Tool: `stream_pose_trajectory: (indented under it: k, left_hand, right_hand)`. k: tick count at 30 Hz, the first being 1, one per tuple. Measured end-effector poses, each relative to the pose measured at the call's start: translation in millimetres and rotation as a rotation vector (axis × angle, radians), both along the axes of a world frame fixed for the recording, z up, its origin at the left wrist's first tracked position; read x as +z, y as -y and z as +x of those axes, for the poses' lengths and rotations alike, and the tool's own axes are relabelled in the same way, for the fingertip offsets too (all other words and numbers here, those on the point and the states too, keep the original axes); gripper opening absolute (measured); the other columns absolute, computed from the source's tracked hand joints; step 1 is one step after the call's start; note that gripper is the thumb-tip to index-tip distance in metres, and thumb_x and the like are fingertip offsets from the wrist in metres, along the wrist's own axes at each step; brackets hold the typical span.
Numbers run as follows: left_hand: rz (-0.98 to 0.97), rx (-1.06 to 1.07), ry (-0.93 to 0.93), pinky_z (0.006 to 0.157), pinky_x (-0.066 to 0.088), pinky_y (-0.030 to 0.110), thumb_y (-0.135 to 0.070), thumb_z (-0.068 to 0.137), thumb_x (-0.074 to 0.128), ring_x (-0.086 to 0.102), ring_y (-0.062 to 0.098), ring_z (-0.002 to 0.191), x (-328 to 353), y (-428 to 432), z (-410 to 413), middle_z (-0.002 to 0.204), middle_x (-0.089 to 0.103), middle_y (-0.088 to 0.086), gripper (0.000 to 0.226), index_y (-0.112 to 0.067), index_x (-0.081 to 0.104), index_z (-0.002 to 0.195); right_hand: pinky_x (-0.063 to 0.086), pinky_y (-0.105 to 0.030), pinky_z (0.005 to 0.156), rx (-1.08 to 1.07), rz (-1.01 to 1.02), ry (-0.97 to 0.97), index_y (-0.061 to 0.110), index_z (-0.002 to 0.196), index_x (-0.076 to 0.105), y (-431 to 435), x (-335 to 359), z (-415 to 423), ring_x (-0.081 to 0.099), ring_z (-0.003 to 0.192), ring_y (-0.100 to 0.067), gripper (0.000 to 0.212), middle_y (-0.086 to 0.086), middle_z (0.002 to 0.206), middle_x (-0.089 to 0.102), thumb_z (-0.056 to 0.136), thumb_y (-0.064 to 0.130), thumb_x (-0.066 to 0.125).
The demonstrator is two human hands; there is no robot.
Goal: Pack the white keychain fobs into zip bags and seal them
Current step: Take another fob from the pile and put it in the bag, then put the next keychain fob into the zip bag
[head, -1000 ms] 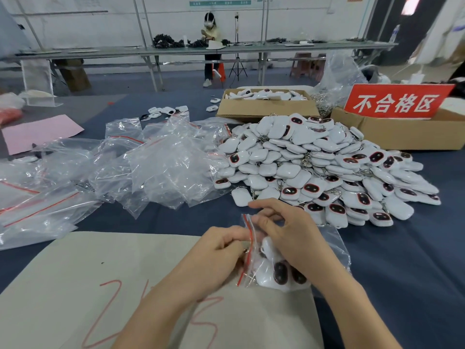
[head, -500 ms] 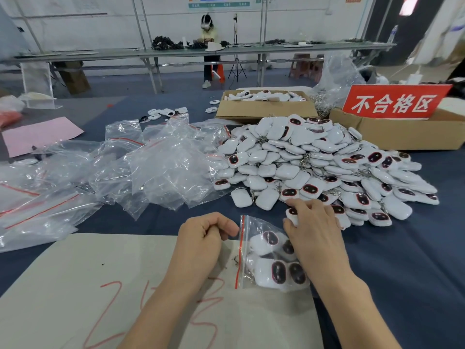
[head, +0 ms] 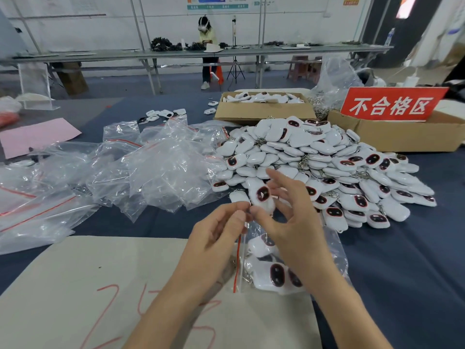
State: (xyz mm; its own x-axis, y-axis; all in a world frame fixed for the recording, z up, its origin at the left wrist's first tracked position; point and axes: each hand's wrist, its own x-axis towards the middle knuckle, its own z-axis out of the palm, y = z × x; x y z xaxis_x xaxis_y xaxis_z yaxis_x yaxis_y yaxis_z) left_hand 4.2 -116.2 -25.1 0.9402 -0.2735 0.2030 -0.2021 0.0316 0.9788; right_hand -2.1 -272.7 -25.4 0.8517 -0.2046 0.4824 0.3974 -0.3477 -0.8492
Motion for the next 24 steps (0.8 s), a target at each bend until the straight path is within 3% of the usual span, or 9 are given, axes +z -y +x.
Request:
stream_pose_trajectory:
  k: [2, 5, 9, 13, 16, 20, 24]
  left_hand:
    - [-0.01, -0.004, 0.026, 0.077, 0.053, 0.014, -0.037, 0.094, 0.058, 0.072, 0.008, 0.089, 1, 3, -1, 0.094, 0.077, -0.001, 0.026, -0.021, 0.073, 0.109]
    - [-0.016, 0.074, 0.034, 0.075, 0.054, 0.019, -0.037, 0.092, 0.06, 0.071, 0.011, 0.081, 1, 3, 2, 0.084, 0.076, 0.004, 0.02, -0.024, 0.074, 0.099]
    - [0.03, 0.126, 0.084, 0.069, 0.052, 0.015, -0.021, 0.104, 0.056, 0.066, 0.001, 0.072, -3, 2, 4, 0.078, 0.073, -0.01, 0.022, -0.033, 0.073, 0.096]
    - [0.091, 0.162, 0.113, 0.078, 0.059, 0.043, -0.037, 0.095, 0.054, 0.066, 0.023, 0.078, -8, 2, 4, 0.081, 0.071, -0.004, 0.016, -0.038, 0.07, 0.095]
    - [0.092, 0.172, 0.123, 0.079, 0.056, 0.053, -0.038, 0.094, 0.054, 0.067, 0.026, 0.08, -8, 2, 3, 0.085, 0.072, -0.002, 0.015, -0.036, 0.07, 0.095]
    - [0.09, 0.193, 0.13, 0.074, 0.055, 0.047, -0.038, 0.093, 0.055, 0.063, 0.022, 0.077, -8, 2, 3, 0.084, 0.071, -0.002, 0.015, -0.036, 0.069, 0.092]
    - [0.079, 0.175, 0.125, 0.069, 0.052, 0.037, -0.037, 0.091, 0.057, 0.057, 0.011, 0.068, -7, 0, 5, 0.077, 0.067, -0.001, 0.014, -0.034, 0.07, 0.089]
  right_hand:
    - [0.044, -0.023, 0.105, 0.054, -0.093, 0.045, 0.047, 0.134, 0.05, -7, -5, 0, 0.053, 0.124, -0.008, 0.07, 0.011, 0.123, 0.051, 0.085, 0.006, 0.077]
    - [0.044, -0.025, 0.107, 0.082, -0.152, 0.047, 0.04, 0.137, 0.051, -9, -7, 1, 0.053, 0.124, -0.007, 0.068, 0.012, 0.123, 0.051, 0.084, 0.006, 0.077]
    - [0.052, -0.018, 0.091, 0.193, 0.074, -0.084, 0.053, 0.115, 0.063, -12, 0, -2, 0.066, 0.108, -0.004, 0.057, 0.012, 0.113, 0.067, 0.086, 0.006, 0.075]
    - [0.047, -0.007, 0.064, 0.186, 0.171, -0.174, 0.048, 0.094, 0.072, -9, 5, -3, 0.067, 0.073, 0.006, 0.032, 0.016, 0.088, 0.076, 0.093, 0.016, 0.069]
    - [0.051, -0.009, 0.065, 0.236, 0.283, -0.234, 0.035, 0.098, 0.074, -7, 6, -3, 0.07, 0.074, 0.002, 0.02, 0.01, 0.087, 0.078, 0.092, 0.017, 0.07]
    - [0.056, -0.016, 0.07, 0.275, 0.403, -0.304, 0.028, 0.097, 0.077, -6, 5, -1, 0.075, 0.084, -0.01, 0.017, 0.001, 0.092, 0.079, 0.089, 0.014, 0.072]
    - [0.057, -0.016, 0.068, 0.274, 0.408, -0.316, 0.027, 0.095, 0.078, -5, 6, -2, 0.074, 0.08, -0.009, 0.017, 0.001, 0.091, 0.079, 0.088, 0.013, 0.072]
